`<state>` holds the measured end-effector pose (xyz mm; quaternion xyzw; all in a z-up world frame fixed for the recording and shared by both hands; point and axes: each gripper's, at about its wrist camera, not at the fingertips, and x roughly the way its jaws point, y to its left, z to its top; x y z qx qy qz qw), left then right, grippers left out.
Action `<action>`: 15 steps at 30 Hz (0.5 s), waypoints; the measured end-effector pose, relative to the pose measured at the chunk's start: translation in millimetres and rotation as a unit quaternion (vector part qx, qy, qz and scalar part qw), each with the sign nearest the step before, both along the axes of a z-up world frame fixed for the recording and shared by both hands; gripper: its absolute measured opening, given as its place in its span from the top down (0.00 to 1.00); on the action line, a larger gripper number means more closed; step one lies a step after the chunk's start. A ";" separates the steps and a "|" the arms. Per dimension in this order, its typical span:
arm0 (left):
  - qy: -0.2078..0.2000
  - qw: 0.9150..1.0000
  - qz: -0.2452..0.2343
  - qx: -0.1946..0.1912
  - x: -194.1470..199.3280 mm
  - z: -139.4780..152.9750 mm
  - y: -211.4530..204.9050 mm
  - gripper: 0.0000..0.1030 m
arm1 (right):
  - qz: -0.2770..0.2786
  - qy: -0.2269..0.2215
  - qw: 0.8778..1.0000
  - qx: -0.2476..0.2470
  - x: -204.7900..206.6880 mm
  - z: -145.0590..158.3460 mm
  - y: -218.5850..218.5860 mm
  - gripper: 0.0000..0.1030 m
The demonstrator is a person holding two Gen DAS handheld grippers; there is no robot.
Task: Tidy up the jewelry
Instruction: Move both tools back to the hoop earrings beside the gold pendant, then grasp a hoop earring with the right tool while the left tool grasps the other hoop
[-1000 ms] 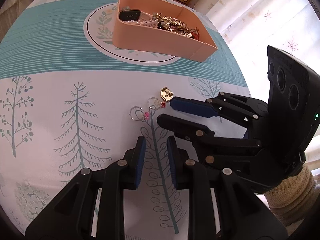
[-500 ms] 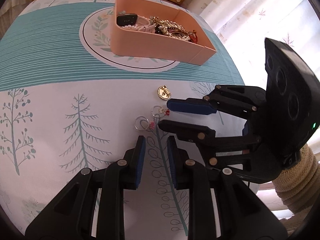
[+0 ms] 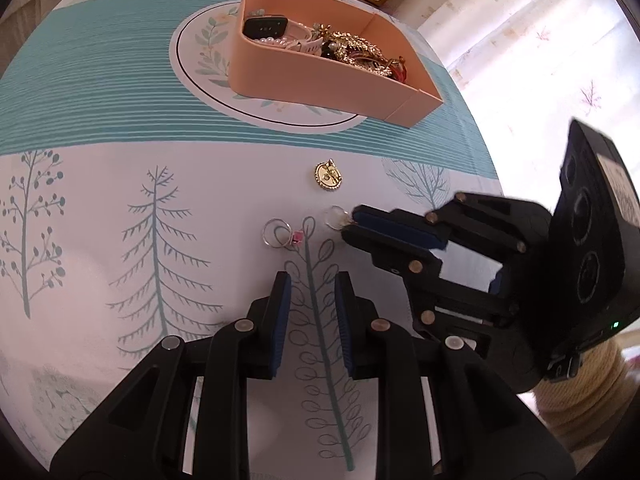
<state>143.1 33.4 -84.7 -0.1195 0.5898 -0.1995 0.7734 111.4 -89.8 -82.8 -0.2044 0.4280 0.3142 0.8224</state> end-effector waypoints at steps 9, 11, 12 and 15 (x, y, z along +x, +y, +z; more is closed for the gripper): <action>0.051 0.995 0.084 -0.015 26.1 -4.4 -0.5 0.81 | -0.085 0.009 0.995 0.057 -15.0 11.4 -51.4 0.92; 0.066 0.993 0.096 -0.012 33.2 -5.3 -0.2 0.81 | -0.092 0.010 0.994 0.064 -18.9 12.5 -57.9 0.92; 0.070 0.993 0.099 -0.010 34.9 -5.3 0.2 0.81 | -0.095 0.011 0.993 0.067 -20.2 12.4 -60.3 0.92; 0.085 0.990 0.110 0.002 42.5 -5.8 -1.6 0.81 | -0.103 0.014 0.992 0.074 -22.3 11.6 -66.5 0.92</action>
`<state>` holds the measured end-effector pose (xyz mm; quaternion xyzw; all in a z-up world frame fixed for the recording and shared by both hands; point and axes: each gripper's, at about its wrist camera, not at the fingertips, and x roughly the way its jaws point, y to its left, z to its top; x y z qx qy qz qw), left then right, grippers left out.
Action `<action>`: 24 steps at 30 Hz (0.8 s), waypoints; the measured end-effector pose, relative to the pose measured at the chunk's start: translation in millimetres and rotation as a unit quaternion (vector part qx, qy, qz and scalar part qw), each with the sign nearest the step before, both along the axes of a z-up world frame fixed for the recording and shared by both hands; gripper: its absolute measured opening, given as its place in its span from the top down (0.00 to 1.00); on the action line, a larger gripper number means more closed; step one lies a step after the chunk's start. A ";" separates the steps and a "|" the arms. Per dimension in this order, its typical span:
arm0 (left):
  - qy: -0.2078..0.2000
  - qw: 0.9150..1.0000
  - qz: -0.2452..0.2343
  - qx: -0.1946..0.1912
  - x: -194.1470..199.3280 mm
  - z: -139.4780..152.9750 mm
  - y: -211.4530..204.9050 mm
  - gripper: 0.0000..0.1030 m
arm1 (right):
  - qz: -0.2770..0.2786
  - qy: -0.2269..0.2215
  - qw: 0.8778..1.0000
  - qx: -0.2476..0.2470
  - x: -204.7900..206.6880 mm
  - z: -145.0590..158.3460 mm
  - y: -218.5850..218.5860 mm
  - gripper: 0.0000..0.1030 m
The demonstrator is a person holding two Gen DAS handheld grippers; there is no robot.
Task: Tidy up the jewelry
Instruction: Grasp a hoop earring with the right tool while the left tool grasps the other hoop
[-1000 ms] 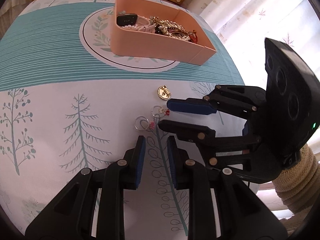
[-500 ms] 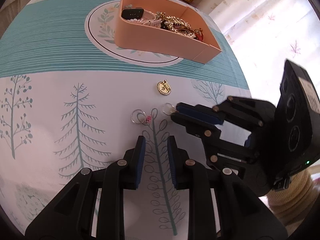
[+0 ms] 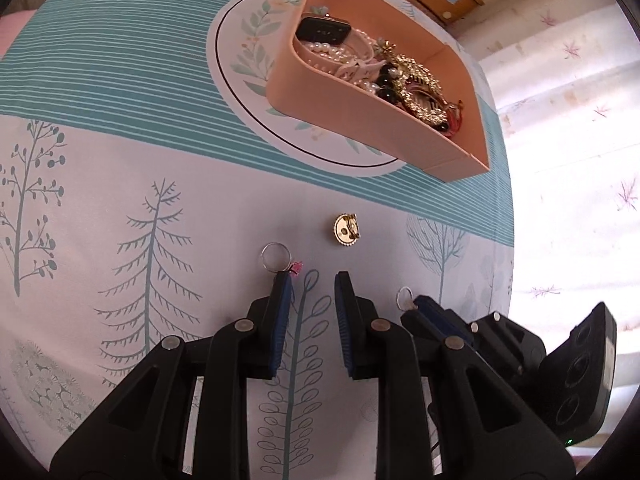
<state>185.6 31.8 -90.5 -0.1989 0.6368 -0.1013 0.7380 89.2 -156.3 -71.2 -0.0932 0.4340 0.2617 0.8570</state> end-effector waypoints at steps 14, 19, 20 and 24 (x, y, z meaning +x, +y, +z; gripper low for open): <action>0.044 0.994 -0.001 0.101 22.1 2.9 -17.9 0.81 | -0.006 0.009 1.000 0.021 0.4 1.7 -1.1 0.92; 0.045 0.992 -0.008 0.115 28.5 3.8 -32.3 0.81 | -0.011 0.013 1.000 0.023 0.5 0.8 -1.4 0.92; 0.044 0.992 -0.011 0.117 29.4 4.4 -34.6 0.81 | -0.012 0.014 1.000 0.024 -0.2 0.8 -1.8 0.92; 0.039 0.991 -0.020 0.123 29.2 5.9 -43.1 0.82 | -0.015 0.015 0.999 0.026 -0.1 0.6 -3.7 0.92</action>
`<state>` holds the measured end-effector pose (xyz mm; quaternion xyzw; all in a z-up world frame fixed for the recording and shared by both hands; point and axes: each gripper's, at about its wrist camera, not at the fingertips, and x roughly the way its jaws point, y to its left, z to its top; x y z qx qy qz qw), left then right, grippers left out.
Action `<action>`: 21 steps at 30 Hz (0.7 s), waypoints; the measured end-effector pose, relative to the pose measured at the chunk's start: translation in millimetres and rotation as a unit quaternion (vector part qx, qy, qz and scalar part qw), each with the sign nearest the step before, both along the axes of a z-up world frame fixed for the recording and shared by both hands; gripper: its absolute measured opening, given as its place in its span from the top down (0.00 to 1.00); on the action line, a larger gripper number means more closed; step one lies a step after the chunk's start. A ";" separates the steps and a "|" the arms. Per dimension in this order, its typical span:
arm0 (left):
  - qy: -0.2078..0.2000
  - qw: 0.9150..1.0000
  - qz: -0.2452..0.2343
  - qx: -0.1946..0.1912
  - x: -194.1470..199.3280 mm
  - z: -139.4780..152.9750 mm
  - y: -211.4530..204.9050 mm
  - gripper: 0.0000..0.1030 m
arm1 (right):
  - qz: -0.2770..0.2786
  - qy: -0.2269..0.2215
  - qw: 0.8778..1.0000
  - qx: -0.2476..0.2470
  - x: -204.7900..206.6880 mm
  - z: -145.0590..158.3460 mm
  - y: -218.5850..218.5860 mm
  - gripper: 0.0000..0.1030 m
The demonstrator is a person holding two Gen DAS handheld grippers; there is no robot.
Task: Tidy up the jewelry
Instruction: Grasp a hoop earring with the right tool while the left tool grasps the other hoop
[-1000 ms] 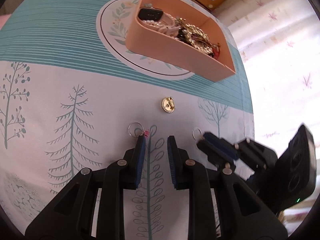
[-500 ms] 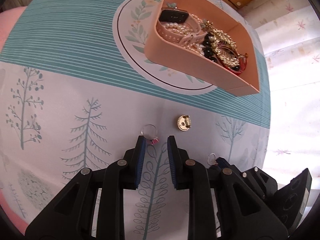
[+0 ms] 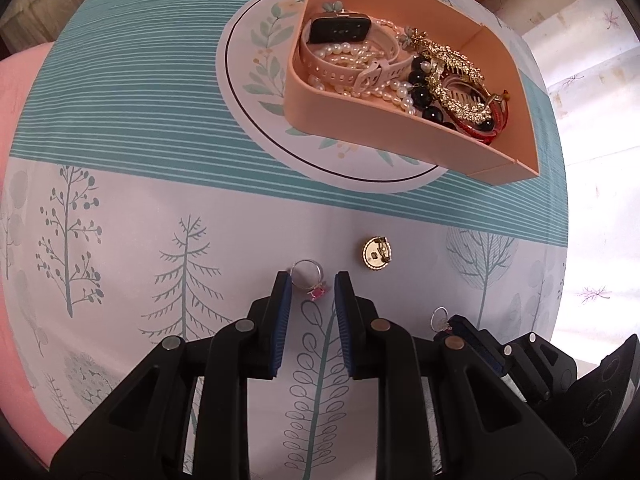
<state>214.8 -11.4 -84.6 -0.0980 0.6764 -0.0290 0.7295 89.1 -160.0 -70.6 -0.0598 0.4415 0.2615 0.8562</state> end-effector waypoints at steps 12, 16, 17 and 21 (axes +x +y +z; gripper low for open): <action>0.020 0.999 -0.024 0.034 10.7 5.4 -15.6 0.84 | -0.013 0.007 1.000 0.009 0.5 -1.6 -3.1 0.92; 0.021 0.997 -0.046 0.059 14.0 7.5 -26.8 0.87 | -0.018 0.009 1.000 0.013 0.9 -1.8 -2.9 0.92; 0.020 0.997 -0.050 0.060 14.4 8.4 -28.4 0.94 | -0.020 0.008 1.000 0.014 0.9 -1.5 -3.4 0.92; 0.013 0.997 -0.059 0.055 17.4 12.1 -36.2 0.94 | -0.026 0.008 0.999 0.022 0.7 0.8 -5.1 0.92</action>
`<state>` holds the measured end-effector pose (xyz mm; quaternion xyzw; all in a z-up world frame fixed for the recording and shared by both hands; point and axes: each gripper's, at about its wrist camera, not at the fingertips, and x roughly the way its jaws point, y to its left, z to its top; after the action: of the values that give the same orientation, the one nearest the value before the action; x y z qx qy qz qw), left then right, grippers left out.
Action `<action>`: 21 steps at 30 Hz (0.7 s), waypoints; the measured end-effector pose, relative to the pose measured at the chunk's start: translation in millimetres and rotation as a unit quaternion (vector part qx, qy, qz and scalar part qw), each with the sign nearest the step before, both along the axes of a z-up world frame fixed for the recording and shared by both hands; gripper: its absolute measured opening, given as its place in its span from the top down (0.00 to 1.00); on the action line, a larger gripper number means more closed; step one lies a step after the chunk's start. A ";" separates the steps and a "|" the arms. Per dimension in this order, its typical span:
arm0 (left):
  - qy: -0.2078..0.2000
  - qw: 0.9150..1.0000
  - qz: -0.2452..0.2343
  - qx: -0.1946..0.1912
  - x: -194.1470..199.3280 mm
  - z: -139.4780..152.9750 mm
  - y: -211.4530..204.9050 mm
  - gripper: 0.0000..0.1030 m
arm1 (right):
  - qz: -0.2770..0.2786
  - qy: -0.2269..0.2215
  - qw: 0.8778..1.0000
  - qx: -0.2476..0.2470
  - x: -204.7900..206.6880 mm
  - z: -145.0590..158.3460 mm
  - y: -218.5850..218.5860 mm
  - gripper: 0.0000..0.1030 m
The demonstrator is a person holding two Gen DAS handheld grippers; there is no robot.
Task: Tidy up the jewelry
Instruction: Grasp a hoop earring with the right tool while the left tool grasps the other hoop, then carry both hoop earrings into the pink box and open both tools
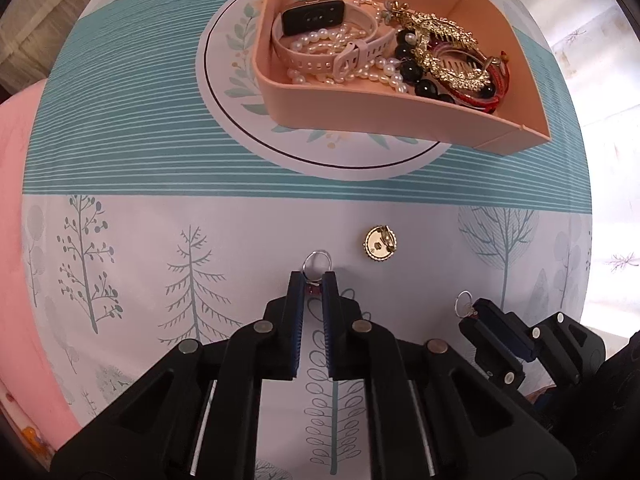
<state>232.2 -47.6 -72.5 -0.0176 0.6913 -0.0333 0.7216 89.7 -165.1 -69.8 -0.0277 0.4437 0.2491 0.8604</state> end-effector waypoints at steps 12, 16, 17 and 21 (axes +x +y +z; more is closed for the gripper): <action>-0.070 0.996 -0.020 -0.046 -6.7 62.7 19.8 0.94 | -0.010 -0.021 1.000 0.018 -0.8 24.9 -1.1 0.92; -0.112 0.992 -0.024 -0.059 5.0 91.2 28.0 0.94 | -0.020 -0.042 0.999 0.023 11.3 48.3 0.1 0.92; -0.124 0.990 -0.023 -0.062 11.2 99.5 29.8 0.94 | -0.026 -0.047 0.998 0.022 17.3 55.1 0.4 0.92; -0.155 0.984 -0.025 -0.079 27.4 104.2 36.4 0.94 | -0.069 -0.046 0.996 0.031 51.3 76.8 -5.6 0.92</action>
<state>259.6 -11.2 31.7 -0.0516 0.5668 -0.1084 0.8150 141.1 -170.7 7.1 0.0182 0.3968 0.2017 0.8953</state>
